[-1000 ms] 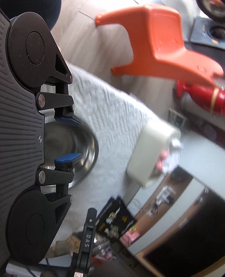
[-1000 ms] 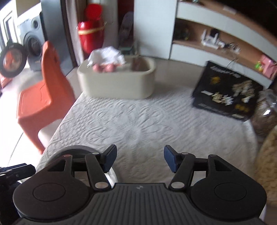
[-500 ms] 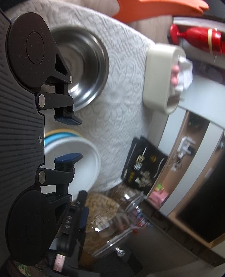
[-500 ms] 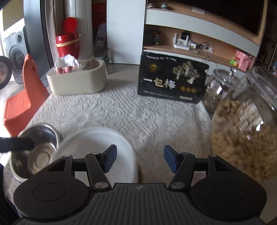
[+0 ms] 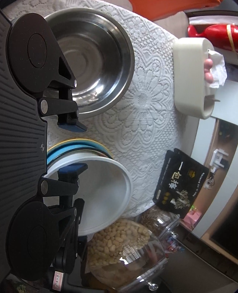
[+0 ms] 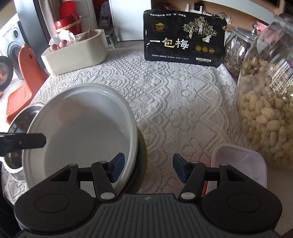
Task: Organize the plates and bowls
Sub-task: 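Grasp the rim of the stacked bowls with both tools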
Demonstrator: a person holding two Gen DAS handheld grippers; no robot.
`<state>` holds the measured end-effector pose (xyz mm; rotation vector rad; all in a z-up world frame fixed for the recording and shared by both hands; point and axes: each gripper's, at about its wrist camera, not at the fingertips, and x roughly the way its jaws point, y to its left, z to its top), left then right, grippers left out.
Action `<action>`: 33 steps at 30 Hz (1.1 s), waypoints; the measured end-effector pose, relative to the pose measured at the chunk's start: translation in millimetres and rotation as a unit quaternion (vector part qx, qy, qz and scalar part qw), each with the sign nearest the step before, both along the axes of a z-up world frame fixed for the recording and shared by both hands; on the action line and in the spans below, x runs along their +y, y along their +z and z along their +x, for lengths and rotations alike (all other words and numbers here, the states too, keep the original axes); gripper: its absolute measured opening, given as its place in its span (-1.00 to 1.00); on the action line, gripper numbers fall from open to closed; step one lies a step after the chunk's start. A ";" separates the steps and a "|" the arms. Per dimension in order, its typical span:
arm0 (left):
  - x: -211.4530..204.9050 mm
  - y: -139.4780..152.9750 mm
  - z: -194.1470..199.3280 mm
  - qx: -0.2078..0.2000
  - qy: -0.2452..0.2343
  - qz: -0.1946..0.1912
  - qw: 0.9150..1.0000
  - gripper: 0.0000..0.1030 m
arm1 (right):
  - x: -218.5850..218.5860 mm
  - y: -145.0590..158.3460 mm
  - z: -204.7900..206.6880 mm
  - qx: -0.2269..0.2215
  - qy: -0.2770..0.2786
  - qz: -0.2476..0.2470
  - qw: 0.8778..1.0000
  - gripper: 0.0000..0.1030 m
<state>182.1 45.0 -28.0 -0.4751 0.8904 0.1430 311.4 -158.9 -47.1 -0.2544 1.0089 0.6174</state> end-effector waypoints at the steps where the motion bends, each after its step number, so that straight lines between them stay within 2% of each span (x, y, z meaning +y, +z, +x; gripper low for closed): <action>1: -0.2 -1.5 1.5 0.002 -0.001 -0.002 1.000 -0.19 | -0.3 -1.9 1.5 0.001 -0.003 -0.001 1.000 0.15; 4: -1.5 -7.8 7.3 0.009 -0.005 -0.008 1.000 -0.19 | -4.1 -8.8 8.1 0.031 -0.010 0.016 0.999 0.15; 7: 5.0 -23.0 15.8 0.027 -0.005 -0.045 0.999 -0.20 | -8.2 -18.3 14.9 0.092 -0.015 0.051 0.994 0.15; 9: 6.4 -31.5 18.5 0.032 -0.006 -0.064 0.997 -0.21 | -7.8 -24.3 16.2 0.115 -0.018 0.061 0.991 0.15; 18: 0.2 -39.2 24.7 0.046 -0.017 -0.065 0.997 -0.21 | -7.6 -44.9 22.2 0.205 -0.030 0.122 0.971 0.14; 20: -1.5 -39.5 27.8 0.054 -0.020 -0.061 0.996 -0.21 | -7.1 -47.2 23.1 0.217 -0.033 0.128 0.967 0.12; 23: -3.2 -39.4 33.4 0.065 -0.019 -0.055 0.996 -0.23 | -4.8 -45.2 24.1 0.214 -0.034 0.125 0.968 0.12; 30: 0.4 -42.1 39.8 0.085 -0.011 -0.072 0.994 -0.28 | -3.3 -44.6 25.7 0.221 -0.035 0.125 0.967 0.11; 33: -1.9 -42.3 43.9 0.093 -0.019 -0.060 0.994 -0.28 | -3.0 -44.9 25.9 0.224 -0.034 0.122 0.966 0.11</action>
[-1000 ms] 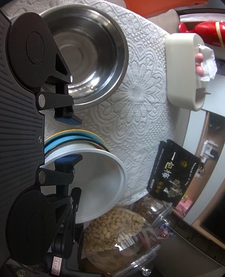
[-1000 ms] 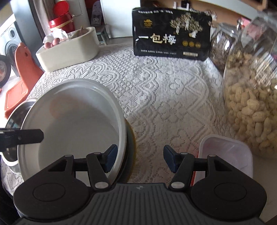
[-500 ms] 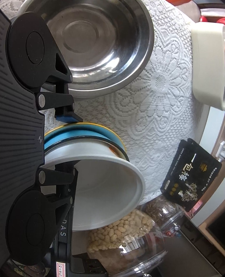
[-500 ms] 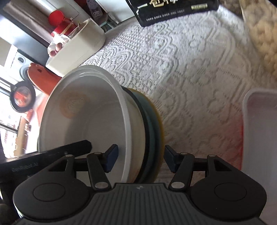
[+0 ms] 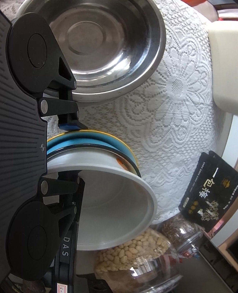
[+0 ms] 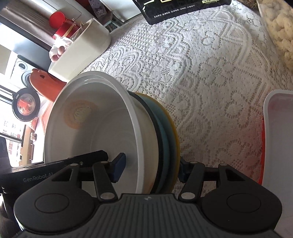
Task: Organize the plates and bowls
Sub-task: 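Grasp the rim of the stacked bowls with both tools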
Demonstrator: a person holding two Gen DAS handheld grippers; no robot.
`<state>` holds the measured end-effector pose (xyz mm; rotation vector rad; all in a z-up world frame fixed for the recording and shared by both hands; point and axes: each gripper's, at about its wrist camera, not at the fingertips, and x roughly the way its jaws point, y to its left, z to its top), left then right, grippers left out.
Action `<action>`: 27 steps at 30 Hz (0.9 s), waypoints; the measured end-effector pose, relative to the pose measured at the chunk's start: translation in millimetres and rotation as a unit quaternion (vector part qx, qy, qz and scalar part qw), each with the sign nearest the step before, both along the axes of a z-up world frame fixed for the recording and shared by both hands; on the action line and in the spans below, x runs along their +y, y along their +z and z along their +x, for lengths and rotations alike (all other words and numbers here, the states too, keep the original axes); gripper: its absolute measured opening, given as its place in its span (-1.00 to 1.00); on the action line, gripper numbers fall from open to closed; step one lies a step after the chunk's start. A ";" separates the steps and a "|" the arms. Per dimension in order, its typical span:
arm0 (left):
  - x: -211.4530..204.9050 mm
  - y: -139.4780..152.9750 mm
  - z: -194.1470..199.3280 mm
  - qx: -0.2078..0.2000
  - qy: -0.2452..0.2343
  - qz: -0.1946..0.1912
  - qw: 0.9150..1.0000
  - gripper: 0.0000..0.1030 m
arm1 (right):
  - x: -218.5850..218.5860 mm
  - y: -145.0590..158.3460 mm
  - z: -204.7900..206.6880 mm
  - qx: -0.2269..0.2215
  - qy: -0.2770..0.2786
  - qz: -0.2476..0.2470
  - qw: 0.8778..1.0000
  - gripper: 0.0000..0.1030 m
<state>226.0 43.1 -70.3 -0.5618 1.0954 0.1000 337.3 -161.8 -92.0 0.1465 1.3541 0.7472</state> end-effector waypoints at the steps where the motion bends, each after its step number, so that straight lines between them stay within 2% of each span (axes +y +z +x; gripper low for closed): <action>1: -1.7 0.0 1.0 0.002 -0.003 0.005 1.000 -0.28 | 0.0 0.0 -0.6 0.001 0.002 0.000 1.000 0.11; 4: -4.1 -0.3 1.9 0.003 -0.009 0.015 1.000 -0.26 | 2.1 1.0 -4.3 -0.006 0.011 -0.006 1.000 0.13; 17: -5.5 0.7 -4.0 0.012 -0.010 0.013 1.000 -0.25 | 9.5 6.3 -12.2 -0.022 0.018 -0.027 0.999 0.20; 27: -8.6 1.9 -32.4 0.029 -0.041 0.001 0.999 -0.25 | -0.9 9.2 -35.2 0.001 0.043 -0.034 0.998 0.20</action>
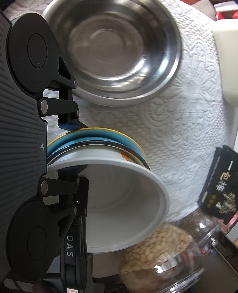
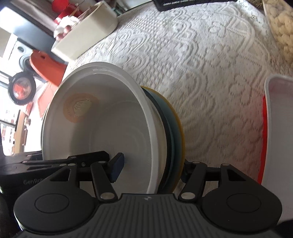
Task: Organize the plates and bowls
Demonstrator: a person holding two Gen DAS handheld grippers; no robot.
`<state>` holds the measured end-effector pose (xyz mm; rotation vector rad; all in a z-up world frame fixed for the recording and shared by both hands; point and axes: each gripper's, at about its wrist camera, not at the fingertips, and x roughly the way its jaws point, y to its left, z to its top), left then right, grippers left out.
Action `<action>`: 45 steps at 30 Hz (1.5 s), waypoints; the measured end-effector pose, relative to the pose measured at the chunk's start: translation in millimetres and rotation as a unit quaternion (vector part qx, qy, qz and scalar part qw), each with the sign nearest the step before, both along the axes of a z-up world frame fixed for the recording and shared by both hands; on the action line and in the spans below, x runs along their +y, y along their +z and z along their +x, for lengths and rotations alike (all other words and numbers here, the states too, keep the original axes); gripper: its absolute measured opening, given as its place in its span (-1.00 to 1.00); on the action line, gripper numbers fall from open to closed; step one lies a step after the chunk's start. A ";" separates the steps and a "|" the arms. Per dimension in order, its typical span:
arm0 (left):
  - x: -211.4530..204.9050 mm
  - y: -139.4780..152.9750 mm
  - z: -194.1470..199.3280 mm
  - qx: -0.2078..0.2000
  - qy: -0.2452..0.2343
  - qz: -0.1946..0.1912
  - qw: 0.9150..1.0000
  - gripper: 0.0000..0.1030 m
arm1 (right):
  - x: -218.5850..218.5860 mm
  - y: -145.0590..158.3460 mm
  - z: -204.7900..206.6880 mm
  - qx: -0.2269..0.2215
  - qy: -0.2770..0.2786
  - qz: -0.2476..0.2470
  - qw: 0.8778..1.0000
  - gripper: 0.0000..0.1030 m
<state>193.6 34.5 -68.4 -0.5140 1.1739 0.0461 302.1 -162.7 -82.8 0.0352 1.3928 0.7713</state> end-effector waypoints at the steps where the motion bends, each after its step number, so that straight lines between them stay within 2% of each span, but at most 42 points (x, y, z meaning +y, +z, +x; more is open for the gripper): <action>1: 0.3 -0.1 -4.1 0.001 0.000 -0.002 1.000 -0.25 | -1.9 1.5 -5.2 0.001 0.005 0.000 1.000 0.20; 4: -2.4 0.4 -12.6 -0.005 0.002 0.004 1.000 -0.25 | -4.8 1.6 -14.8 -0.002 0.011 -0.002 1.000 0.21; 9: -9.1 1.7 -19.4 -0.027 0.002 0.022 0.999 -0.20 | -3.2 1.6 -21.9 -0.030 0.013 -0.004 0.999 0.23; 12: -6.9 1.3 -20.7 -0.024 0.018 0.010 0.999 -0.22 | -1.5 2.6 -21.7 -0.027 -0.004 -0.006 1.000 0.25; 19: -6.2 2.1 -17.3 -0.015 0.019 0.008 1.000 -0.22 | -1.4 1.5 -20.8 -0.032 -0.009 -0.004 0.999 0.26; 25: -8.8 1.8 -12.2 -0.014 0.011 0.021 1.000 -0.20 | 1.9 9.6 -18.1 -0.083 -0.008 -0.018 0.996 0.25; 37: -6.6 -1.7 -0.7 -0.015 0.002 0.016 1.000 -0.09 | 0.5 4.1 -11.2 -0.066 -0.014 -0.007 0.998 0.26; 45: -4.3 -0.4 0.1 -0.016 -0.012 -0.007 1.000 -0.01 | -0.9 3.5 -13.7 -0.058 -0.012 0.000 0.998 0.26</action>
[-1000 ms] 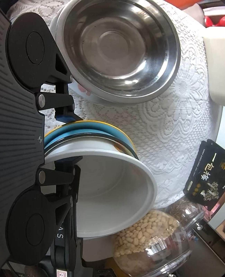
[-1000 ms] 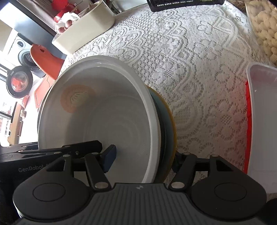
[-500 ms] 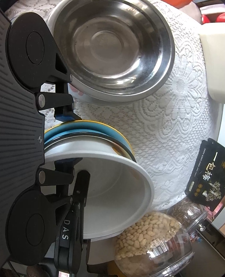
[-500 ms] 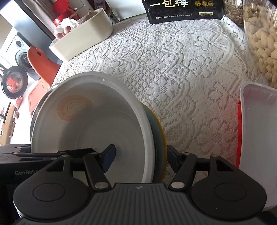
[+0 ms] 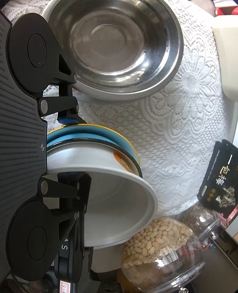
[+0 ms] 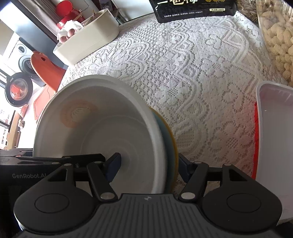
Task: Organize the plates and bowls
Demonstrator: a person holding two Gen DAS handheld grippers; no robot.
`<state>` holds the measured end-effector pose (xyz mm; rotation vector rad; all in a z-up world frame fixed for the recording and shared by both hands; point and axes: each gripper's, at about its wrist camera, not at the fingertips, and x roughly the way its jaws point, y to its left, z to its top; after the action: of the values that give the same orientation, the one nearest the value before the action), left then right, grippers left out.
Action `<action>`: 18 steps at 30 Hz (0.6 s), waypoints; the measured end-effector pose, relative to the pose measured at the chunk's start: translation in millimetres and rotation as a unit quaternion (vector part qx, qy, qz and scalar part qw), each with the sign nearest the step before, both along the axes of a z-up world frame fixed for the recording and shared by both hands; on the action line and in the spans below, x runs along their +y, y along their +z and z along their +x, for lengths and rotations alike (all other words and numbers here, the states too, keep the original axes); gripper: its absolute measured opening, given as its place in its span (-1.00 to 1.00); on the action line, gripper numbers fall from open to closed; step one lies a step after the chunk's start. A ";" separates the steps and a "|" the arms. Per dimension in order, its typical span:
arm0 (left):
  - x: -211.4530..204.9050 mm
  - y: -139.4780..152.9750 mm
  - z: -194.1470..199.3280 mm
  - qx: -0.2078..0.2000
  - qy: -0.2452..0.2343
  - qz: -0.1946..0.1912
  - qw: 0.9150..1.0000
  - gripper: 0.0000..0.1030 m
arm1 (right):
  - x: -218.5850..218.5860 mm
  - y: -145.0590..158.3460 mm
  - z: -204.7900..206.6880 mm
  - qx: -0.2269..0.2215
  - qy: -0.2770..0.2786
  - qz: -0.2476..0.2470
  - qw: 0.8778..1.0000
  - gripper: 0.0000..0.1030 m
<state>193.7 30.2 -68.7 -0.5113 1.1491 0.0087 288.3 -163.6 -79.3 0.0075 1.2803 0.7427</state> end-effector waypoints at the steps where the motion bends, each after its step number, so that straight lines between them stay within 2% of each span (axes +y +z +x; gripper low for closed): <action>1: -0.6 0.7 0.4 0.000 -0.001 0.001 1.000 -0.01 | 0.3 0.4 -0.5 0.003 -0.002 0.001 1.000 0.25; 5: 0.8 0.1 2.3 0.001 0.001 -0.004 1.000 0.01 | 0.6 -1.2 1.0 0.010 -0.003 0.006 1.000 0.23; 9: 1.9 -1.4 3.8 0.004 0.000 -0.009 1.000 0.02 | -2.3 -7.5 6.1 0.045 0.000 0.022 0.999 0.21; 14: 6.4 -1.5 6.6 0.020 0.008 -0.023 0.999 0.02 | -1.8 -6.2 3.8 0.047 -0.010 0.025 0.999 0.23; 18: 8.5 4.9 4.5 0.021 0.006 0.000 1.000 0.02 | 5.0 -9.7 4.4 0.068 -0.008 0.038 0.997 0.22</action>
<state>198.2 38.7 -63.8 -0.5206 1.1869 0.0293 292.7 -158.6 -89.0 0.1314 1.3787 0.7863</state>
